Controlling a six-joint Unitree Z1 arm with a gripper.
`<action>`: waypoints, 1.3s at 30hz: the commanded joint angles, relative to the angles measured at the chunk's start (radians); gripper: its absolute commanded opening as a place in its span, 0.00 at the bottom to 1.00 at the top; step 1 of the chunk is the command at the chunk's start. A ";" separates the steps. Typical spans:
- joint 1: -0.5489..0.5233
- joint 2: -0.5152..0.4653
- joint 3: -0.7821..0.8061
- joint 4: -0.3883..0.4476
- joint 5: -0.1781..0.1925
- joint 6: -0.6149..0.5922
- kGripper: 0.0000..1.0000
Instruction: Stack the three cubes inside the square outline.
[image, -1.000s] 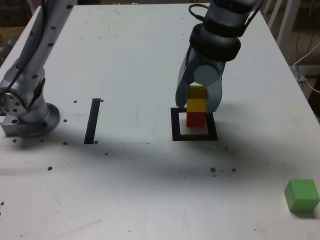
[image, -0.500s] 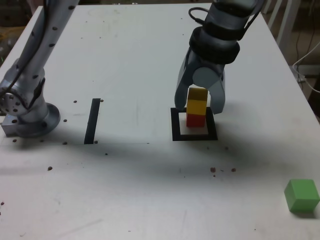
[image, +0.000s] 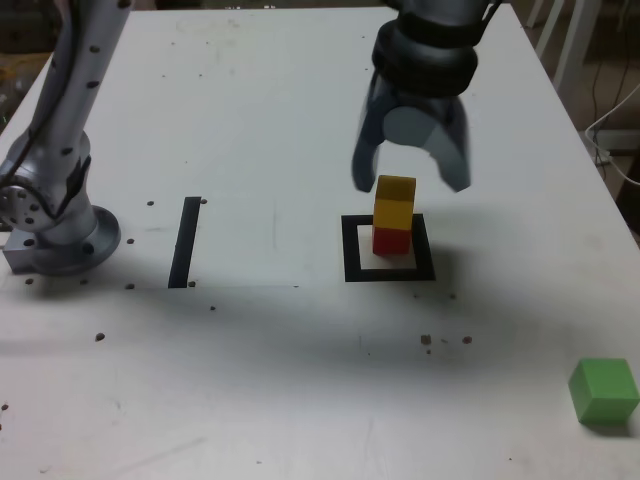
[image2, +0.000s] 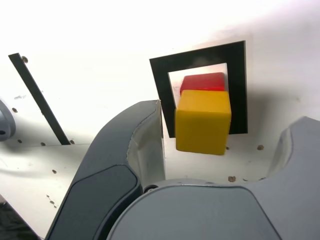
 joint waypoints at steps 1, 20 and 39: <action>-0.028 0.002 -0.048 0.026 0.006 -0.003 1.00; -0.196 0.113 -0.310 0.093 -0.069 -0.111 1.00; -0.246 0.299 -0.593 0.095 -0.121 -0.190 1.00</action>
